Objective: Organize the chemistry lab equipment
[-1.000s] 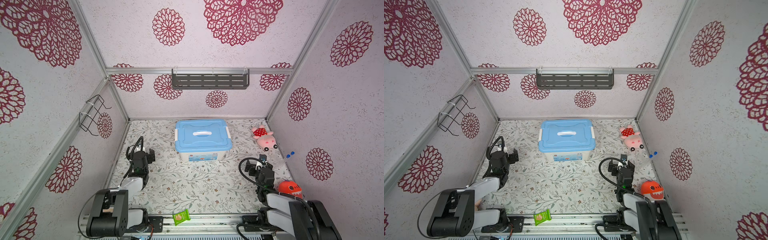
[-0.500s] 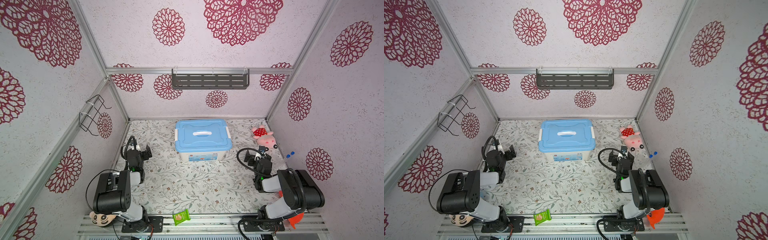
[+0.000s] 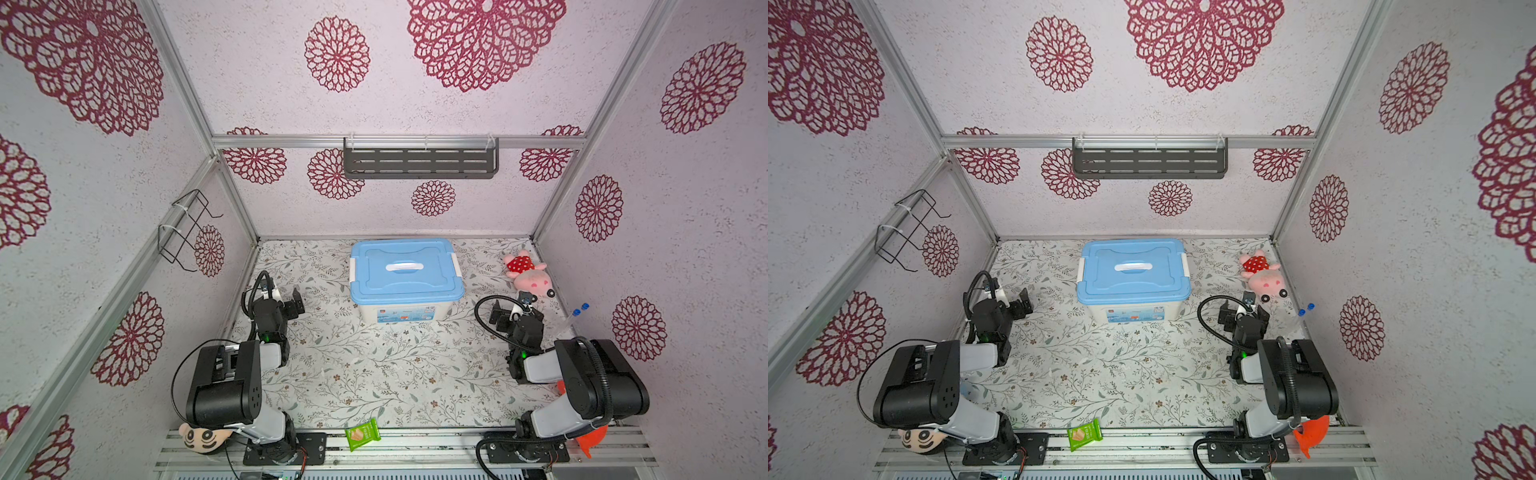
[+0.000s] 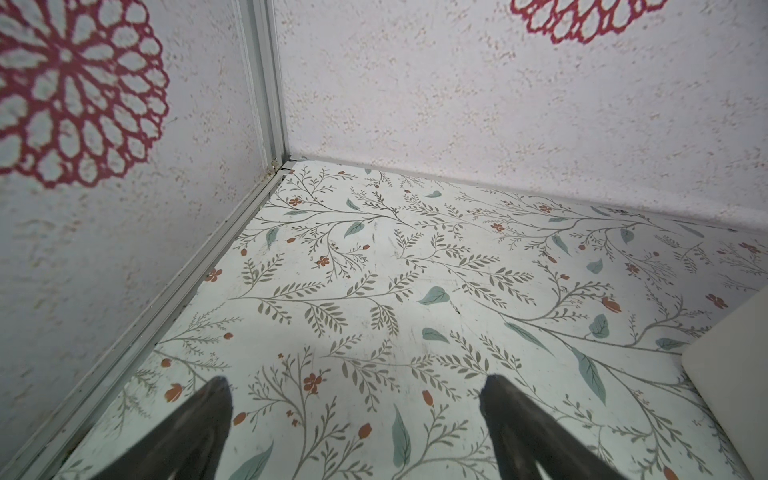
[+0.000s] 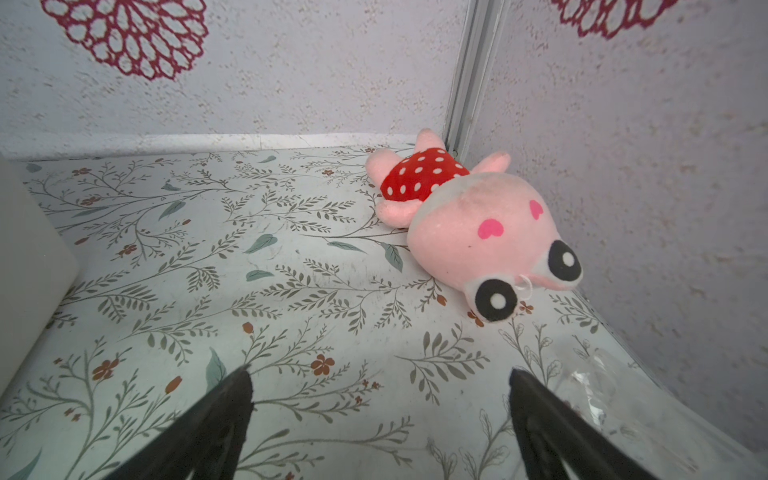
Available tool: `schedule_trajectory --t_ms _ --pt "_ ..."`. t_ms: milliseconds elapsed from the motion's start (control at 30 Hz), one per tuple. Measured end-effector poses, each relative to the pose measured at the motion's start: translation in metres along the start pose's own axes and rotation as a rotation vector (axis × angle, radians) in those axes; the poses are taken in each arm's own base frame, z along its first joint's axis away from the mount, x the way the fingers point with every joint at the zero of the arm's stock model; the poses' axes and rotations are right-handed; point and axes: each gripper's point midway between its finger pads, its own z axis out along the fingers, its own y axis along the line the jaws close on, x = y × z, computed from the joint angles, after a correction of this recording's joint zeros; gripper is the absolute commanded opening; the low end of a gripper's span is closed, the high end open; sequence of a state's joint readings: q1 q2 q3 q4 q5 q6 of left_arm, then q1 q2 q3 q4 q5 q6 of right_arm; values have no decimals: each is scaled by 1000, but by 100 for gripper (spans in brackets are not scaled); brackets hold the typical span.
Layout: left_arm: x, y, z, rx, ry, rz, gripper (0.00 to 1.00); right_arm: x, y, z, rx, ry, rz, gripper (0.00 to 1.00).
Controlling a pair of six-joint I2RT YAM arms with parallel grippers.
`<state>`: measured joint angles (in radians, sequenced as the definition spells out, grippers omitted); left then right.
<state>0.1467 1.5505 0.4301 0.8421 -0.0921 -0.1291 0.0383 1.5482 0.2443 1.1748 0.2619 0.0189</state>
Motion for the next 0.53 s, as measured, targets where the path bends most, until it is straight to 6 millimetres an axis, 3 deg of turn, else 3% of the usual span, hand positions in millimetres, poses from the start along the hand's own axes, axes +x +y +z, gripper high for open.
schedule_trajectory --t_ms 533 --pt "0 -1 0 0 0 1 97 3 0 0 1 13 -4 99"
